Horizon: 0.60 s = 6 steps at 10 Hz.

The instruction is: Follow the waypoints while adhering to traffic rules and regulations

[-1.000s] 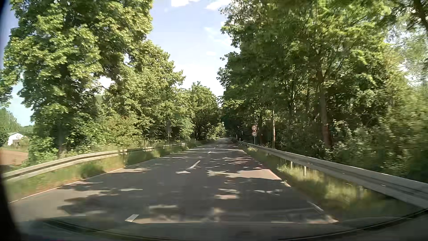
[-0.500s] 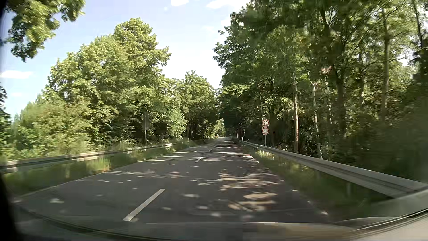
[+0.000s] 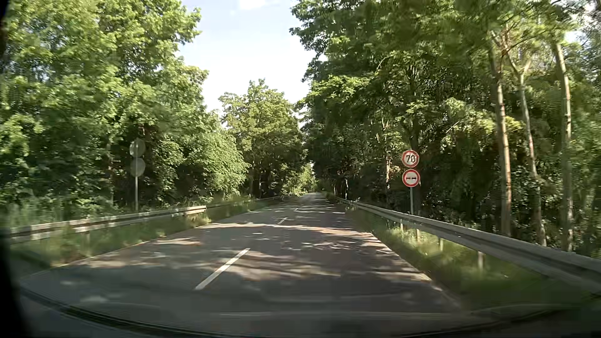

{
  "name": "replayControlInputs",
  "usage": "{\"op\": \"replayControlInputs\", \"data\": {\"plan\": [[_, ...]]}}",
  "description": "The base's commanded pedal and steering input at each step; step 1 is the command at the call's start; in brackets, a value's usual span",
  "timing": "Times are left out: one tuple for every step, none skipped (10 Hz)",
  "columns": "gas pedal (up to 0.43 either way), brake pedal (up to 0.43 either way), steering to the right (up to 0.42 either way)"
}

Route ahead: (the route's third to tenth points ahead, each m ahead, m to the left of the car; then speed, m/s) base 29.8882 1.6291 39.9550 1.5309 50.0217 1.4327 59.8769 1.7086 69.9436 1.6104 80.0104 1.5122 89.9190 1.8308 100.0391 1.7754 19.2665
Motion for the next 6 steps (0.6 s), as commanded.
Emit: {"op": "replayControlInputs", "data": {"plan": [[0.079, 0.030, 0.000], [0.079, 0.030, -0.001], [0.079, 0.030, -0.001], [0.079, 0.030, -0.001], [0.079, 0.030, -0.001], [0.079, 0.030, -0.001]]}}
